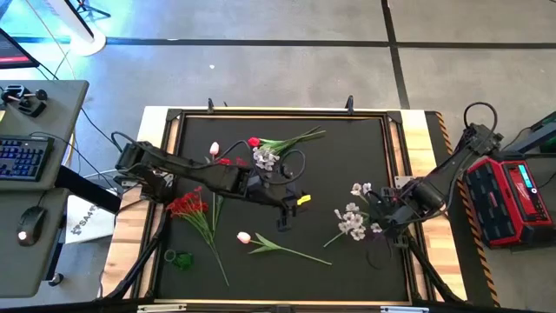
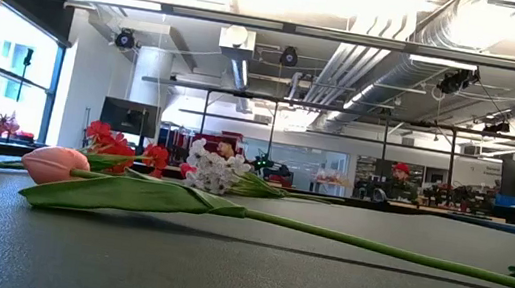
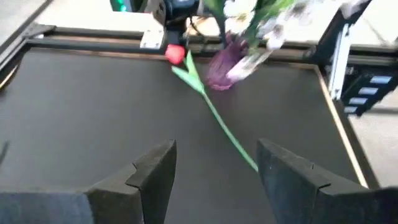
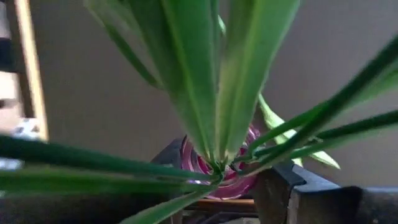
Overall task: Sort flowers into vase by color
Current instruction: Adjust the pink vase
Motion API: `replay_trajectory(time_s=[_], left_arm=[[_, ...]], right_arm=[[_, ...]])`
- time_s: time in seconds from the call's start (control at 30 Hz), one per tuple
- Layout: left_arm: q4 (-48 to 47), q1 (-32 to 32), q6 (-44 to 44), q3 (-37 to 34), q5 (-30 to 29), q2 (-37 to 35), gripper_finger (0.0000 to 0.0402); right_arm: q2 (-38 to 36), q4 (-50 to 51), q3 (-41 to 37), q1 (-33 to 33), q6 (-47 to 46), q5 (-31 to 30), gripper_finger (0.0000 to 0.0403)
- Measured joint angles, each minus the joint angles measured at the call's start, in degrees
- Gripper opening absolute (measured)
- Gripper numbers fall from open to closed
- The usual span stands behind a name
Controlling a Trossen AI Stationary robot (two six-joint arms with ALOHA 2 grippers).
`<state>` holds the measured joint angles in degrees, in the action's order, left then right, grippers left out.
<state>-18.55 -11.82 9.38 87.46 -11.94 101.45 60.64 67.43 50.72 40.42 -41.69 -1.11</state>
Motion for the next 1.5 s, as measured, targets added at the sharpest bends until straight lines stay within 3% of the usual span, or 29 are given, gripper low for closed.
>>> replay_trajectory(time_s=[0.33, 0.57, 0.73, 0.87, 1.0, 1.1, 1.27, 1.5], left_arm=[[1.3, 0.3, -2.4, -1.2, 2.0, 0.0, 0.0206], [-0.8, 0.4, -2.5, -1.2, 2.6, 0.0, 0.0206], [-1.7, 0.4, -2.5, -1.2, 2.6, 0.0, 0.0206], [-2.7, 0.4, -2.5, -1.2, 2.6, 0.0, 0.0206], [-3.3, 0.4, -2.7, -1.2, 2.6, 0.0, 0.0206], [-3.1, 0.5, -3.9, -1.2, 2.6, 0.0, 0.0206], [-2.9, 1.4, -4.1, -1.2, 2.8, 0.0, 0.0206], [-2.6, 2.1, -2.5, -1.2, -0.7, 0.0, 0.0206]], right_arm=[[0.0, -3.4, -3.3, -7.9, 5.1, -9.1, 0.0122], [0.0, -12.1, -3.3, -14.6, 11.6, -11.1, 0.0122], [0.0, -18.0, -3.3, -17.1, 14.8, -17.7, 0.0122], [-0.2, -19.1, -3.3, -17.8, 13.1, -16.5, 0.0122], [-1.5, -19.3, -3.3, -14.2, 8.6, -12.0, 0.0122], [-3.3, -19.3, -3.3, -9.0, 4.5, -12.7, 0.0122], [-5.6, -21.2, -4.7, 1.5, -2.7, -22.7, 0.0122], [-5.6, -32.9, -15.3, 12.8, -14.4, -31.5, 0.0122]])
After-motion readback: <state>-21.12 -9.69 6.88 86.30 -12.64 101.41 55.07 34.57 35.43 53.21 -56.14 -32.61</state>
